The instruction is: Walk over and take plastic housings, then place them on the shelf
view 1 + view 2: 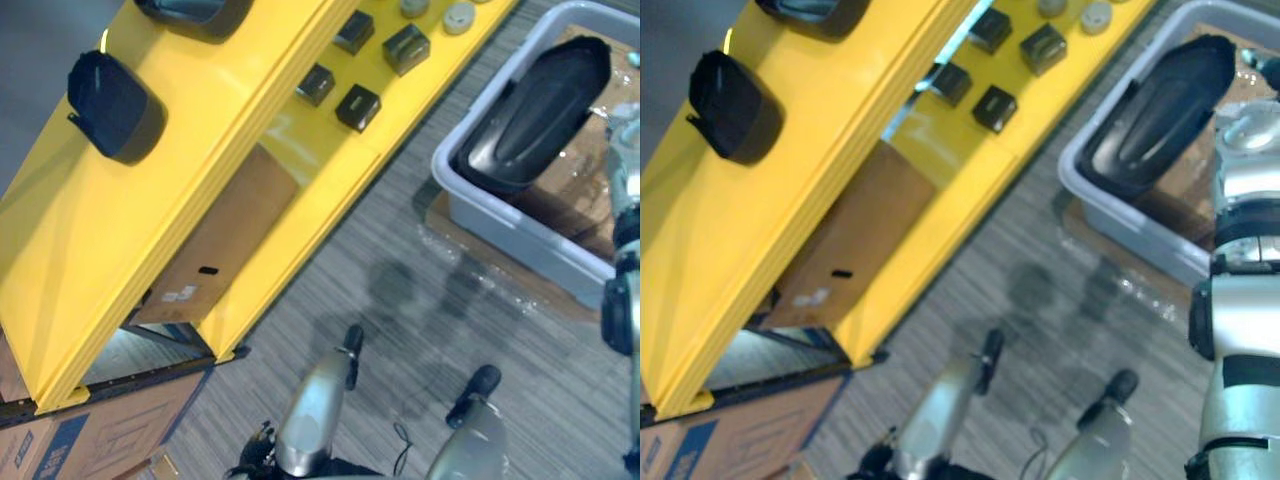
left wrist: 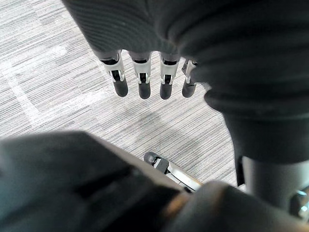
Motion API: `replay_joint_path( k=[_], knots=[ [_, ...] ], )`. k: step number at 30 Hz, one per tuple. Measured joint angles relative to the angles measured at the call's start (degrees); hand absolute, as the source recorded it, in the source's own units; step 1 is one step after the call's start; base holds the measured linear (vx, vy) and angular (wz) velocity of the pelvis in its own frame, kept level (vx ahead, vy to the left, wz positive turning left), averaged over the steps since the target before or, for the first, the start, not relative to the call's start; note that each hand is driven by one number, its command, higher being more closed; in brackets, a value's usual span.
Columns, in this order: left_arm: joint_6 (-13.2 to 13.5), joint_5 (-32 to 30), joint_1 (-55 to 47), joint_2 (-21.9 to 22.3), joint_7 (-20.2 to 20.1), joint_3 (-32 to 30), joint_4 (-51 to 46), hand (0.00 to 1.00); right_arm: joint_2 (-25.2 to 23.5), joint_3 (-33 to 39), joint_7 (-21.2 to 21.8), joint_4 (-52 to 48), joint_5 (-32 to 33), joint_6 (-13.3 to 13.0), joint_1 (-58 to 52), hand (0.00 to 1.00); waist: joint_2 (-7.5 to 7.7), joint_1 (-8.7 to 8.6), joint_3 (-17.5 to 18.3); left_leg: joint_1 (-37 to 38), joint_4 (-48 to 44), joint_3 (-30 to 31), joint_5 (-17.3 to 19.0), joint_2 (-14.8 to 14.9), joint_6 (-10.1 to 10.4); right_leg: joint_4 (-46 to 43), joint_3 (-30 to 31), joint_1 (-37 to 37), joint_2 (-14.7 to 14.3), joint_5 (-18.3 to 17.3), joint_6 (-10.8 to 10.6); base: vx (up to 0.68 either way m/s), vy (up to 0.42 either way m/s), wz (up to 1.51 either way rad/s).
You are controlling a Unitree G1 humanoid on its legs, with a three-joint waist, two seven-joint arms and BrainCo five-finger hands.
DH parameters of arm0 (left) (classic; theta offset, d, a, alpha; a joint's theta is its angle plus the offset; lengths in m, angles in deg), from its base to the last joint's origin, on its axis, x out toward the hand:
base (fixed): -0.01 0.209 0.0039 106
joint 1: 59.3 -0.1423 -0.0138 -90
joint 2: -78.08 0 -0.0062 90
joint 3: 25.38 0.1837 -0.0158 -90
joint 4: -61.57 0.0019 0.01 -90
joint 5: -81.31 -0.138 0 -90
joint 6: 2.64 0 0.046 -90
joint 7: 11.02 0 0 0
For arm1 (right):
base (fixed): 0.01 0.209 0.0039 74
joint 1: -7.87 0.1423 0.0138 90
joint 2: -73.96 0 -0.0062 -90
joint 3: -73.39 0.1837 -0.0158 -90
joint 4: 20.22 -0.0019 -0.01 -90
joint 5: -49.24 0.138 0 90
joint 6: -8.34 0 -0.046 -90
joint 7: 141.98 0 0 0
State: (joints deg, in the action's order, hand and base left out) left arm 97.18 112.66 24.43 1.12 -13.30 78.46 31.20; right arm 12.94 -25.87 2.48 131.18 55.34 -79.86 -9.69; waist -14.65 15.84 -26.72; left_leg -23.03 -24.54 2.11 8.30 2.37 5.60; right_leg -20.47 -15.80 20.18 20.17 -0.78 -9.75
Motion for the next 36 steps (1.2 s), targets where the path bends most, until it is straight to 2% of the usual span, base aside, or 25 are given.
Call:
replay_joint_path(
  k=[4, 8, 11, 13, 19, 22, 23, 27, 29, 31, 36],
  knots=[
    [0.0, 0.1, 0.5, -0.1, -0.4, 0.4, 0.1, 0.00, -0.5, 0.0, 0.9, 0.6, -0.1, -0.2, -1.5, 0.00, -0.02, 1.22, 0.0, -0.2, 0.1, 0.3, 0.0, 0.0, 0.1, -0.7, -0.2, 0.4, 0.1, -0.4, 0.3, 0.01, 0.004, 0.03],
    [0.0, 0.2, 1.8, -0.2, -0.8, 1.0, 1.4, 0.00, -0.8, -0.1, 0.2, 3.3, 0.1, 2.7, -2.9, 0.00, -0.24, 2.46, 0.2, -1.2, 0.0, 0.7, -0.1, -0.2, 0.2, -1.2, -1.3, 1.0, 0.5, -0.6, 0.4, 0.01, 0.011, 0.08],
    [0.0, 0.3, 1.9, -0.1, -0.8, 1.1, 1.9, 0.00, -1.5, -0.1, -0.9, 3.7, 0.1, 3.9, -4.2, 0.00, -0.25, 2.82, 0.2, -1.3, -0.1, 0.8, -0.1, -0.4, 0.1, -1.2, -1.5, 1.0, 0.8, -0.6, 0.4, 0.01, 0.007, 0.01],
    [0.0, 0.3, 2.3, -0.1, -0.8, 1.3, 2.3, 0.00, -1.8, 0.0, -2.1, 4.7, 0.3, 5.8, -4.4, 0.00, -0.35, 3.15, 0.2, -2.4, -0.7, 1.1, -0.1, -0.4, 0.1, -1.4, -1.7, 1.8, 0.8, -0.6, 0.4, 0.00, 0.021, 0.05],
    [0.0, 0.4, 3.5, -0.4, -1.1, 3.3, 2.8, 0.00, -1.8, 0.1, -2.9, 5.8, 2.6, 8.2, -6.4, 0.00, -0.94, 4.43, 0.7, -4.5, -2.3, 2.0, 0.0, -0.6, 0.1, -2.2, -2.3, 3.0, 1.0, -0.9, 0.5, -0.02, 0.019, 0.07],
    [0.0, 0.8, 4.2, -0.3, -1.2, 3.7, 3.6, 0.00, -1.8, 0.1, -1.6, 5.9, 2.8, 9.0, -7.3, 0.00, -1.24, 5.09, 0.9, -4.9, -3.2, 2.1, 0.4, -0.6, 0.0, -2.9, -2.5, 3.2, 1.2, -1.6, 0.9, -0.04, 0.017, 0.00],
    [0.0, 1.9, 4.4, -0.2, -1.2, 4.3, 4.0, 0.00, -1.7, 0.1, -1.0, 5.8, 2.7, 9.8, -7.4, 1.00, -1.51, 5.24, 1.1, -5.3, -3.7, 2.1, 0.6, -0.5, 0.0, -3.2, -2.5, 3.7, 1.2, -1.8, 0.9, 0.00, 0.000, 0.00],
    [0.0, 2.5, 4.4, 0.1, -1.2, 4.5, 4.5, 0.00, -0.8, 0.0, 0.7, 5.2, 2.4, 11.9, -7.5, 1.00, -1.79, 5.46, 1.3, -5.7, -4.1, 2.0, 0.7, -0.6, -0.1, -3.5, -3.1, 3.9, 1.7, -1.7, 0.9, 0.00, 0.000, 0.00],
    [0.0, 2.5, 4.5, 0.1, -1.2, 4.5, 4.5, 0.00, 0.4, 0.0, 2.1, 4.9, 2.1, 13.5, -7.5, 1.00, -1.79, 5.60, 1.3, -5.7, -4.1, 2.0, 0.7, -0.6, -0.1, -3.5, -3.1, 3.9, 1.7, -1.7, 0.9, 0.00, 0.000, 0.00],
    [0.0, 2.5, 4.6, 0.1, -1.2, 4.5, 4.5, 0.00, 2.0, 0.0, 4.6, 4.5, 1.9, 16.2, -7.5, 1.00, -1.80, 5.66, 1.3, -5.7, -4.0, 2.0, 0.7, -0.6, -0.1, -3.5, -3.1, 3.9, 1.7, -1.6, 0.6, 0.00, 0.000, 0.00],
    [0.1, 2.5, 4.7, 0.1, -1.2, 4.7, 4.5, 0.00, 2.7, 0.0, 6.8, 5.0, -0.8, 18.9, -7.6, 1.00, -1.94, 6.13, 1.4, -5.2, -4.0, 1.9, 0.8, -0.4, 0.1, -4.0, -3.1, 3.7, 1.6, -1.8, 0.6, 0.00, 0.000, -0.01]
  ],
)
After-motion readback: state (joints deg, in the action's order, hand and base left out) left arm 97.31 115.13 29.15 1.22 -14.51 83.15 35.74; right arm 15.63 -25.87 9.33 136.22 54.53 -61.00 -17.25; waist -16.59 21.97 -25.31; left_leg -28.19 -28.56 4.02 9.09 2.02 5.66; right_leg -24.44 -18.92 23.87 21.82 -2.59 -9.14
